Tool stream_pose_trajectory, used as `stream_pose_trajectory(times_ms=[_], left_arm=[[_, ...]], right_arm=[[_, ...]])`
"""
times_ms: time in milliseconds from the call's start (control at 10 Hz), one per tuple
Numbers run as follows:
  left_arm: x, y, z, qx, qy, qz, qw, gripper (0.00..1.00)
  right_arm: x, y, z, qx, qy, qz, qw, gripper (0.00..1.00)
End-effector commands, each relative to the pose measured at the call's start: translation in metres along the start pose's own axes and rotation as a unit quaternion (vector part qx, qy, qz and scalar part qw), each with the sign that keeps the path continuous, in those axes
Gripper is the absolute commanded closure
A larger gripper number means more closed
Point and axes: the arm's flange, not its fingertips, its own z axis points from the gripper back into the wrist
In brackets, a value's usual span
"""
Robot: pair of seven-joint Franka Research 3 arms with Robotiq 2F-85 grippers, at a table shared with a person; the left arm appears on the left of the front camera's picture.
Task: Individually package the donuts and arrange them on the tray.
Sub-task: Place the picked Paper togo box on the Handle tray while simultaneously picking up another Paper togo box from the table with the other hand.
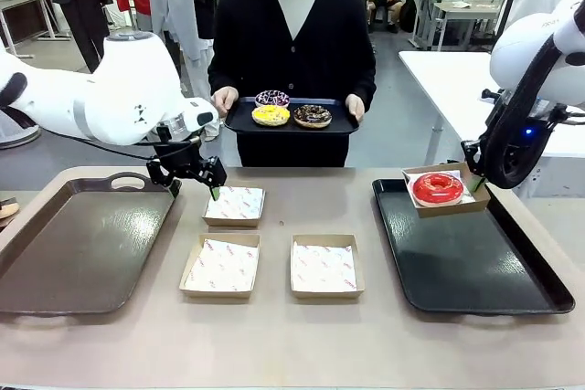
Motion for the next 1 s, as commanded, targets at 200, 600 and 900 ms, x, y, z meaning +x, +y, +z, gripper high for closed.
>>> stream_pose_trajectory(times_ms=[200, 600, 900], left_arm=[[0.0098, -0.0075, -0.0167, 0.000, 0.002, 0.006, 1.000, 0.00], [0.0009, -0.0053, -0.0149, -0.002, 0.012, -0.003, 1.000, 0.00], [0.0009, -0.0053, -0.0149, -0.002, 0.012, -0.003, 1.000, 0.00]], right_arm=[[-0.0015, 0.0001, 0.0006, 0.000, 0.001, -0.001, 1.000, 0.99], [-0.0015, 0.0001, 0.0006, 0.000, 0.001, -0.001, 1.000, 0.99], [-0.0015, 0.0001, 0.0006, 0.000, 0.001, -0.001, 1.000, 0.99]])
